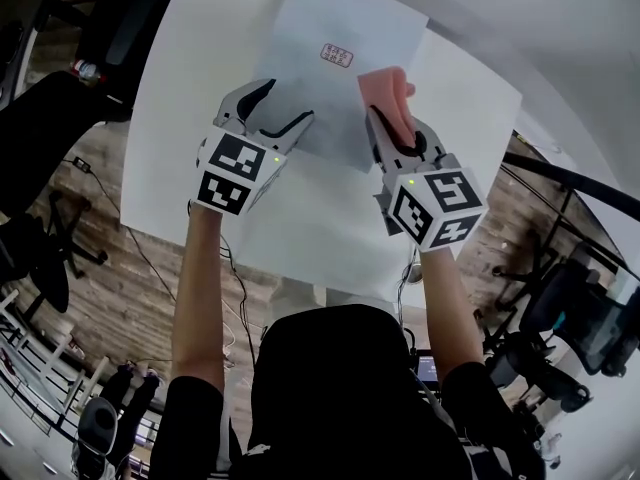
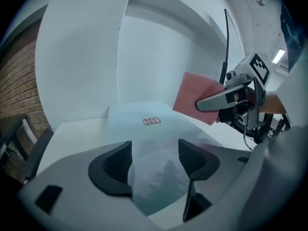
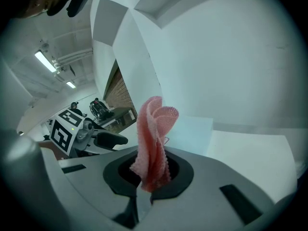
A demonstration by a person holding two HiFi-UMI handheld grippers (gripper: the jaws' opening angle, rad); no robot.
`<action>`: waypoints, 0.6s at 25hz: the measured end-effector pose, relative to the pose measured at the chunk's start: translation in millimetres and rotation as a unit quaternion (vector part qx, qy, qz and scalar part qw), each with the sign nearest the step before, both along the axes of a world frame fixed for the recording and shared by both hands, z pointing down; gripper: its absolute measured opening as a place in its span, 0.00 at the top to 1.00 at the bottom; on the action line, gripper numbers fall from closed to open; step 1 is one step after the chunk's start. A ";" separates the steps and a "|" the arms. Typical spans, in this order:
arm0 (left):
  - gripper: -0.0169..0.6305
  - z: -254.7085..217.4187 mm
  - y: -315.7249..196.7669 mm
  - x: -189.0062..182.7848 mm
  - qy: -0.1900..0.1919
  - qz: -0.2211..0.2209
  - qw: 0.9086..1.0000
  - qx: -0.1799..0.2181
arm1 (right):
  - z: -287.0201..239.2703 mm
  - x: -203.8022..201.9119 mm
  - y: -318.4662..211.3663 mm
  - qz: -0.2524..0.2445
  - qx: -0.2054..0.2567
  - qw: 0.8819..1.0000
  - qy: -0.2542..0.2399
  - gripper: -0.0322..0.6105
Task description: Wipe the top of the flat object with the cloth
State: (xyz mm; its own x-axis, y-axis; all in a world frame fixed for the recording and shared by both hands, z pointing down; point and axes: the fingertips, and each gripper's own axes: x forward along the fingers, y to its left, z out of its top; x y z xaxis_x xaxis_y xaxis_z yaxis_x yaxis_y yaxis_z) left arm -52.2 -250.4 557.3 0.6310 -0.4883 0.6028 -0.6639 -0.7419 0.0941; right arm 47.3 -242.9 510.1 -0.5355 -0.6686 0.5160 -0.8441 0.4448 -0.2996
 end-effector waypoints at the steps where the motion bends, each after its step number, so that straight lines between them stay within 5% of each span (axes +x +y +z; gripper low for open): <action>1: 0.51 3.5 0.5 1.4 -0.006 0.006 1.000 -0.002 | 1.6 0.6 0.8 -0.001 -0.002 1.000 -0.001 0.88; 8: 0.47 26.6 3.1 5.5 -0.055 0.020 0.998 -0.017 | 11.9 1.2 7.0 -0.008 -0.018 1.000 -0.004 0.88; 15: 0.46 29.0 3.3 5.4 -0.062 0.022 0.997 -0.026 | 19.9 2.5 11.9 -0.014 -0.026 1.000 -0.002 0.88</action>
State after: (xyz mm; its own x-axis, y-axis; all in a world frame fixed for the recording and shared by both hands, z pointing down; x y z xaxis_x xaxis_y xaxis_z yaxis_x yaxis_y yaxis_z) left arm -46.7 -247.1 586.3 0.5696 -0.4278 0.7018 -0.6404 -0.7662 0.0527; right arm 49.8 -231.1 530.0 -0.5556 -0.6252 0.5482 -0.8303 0.4522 -0.3257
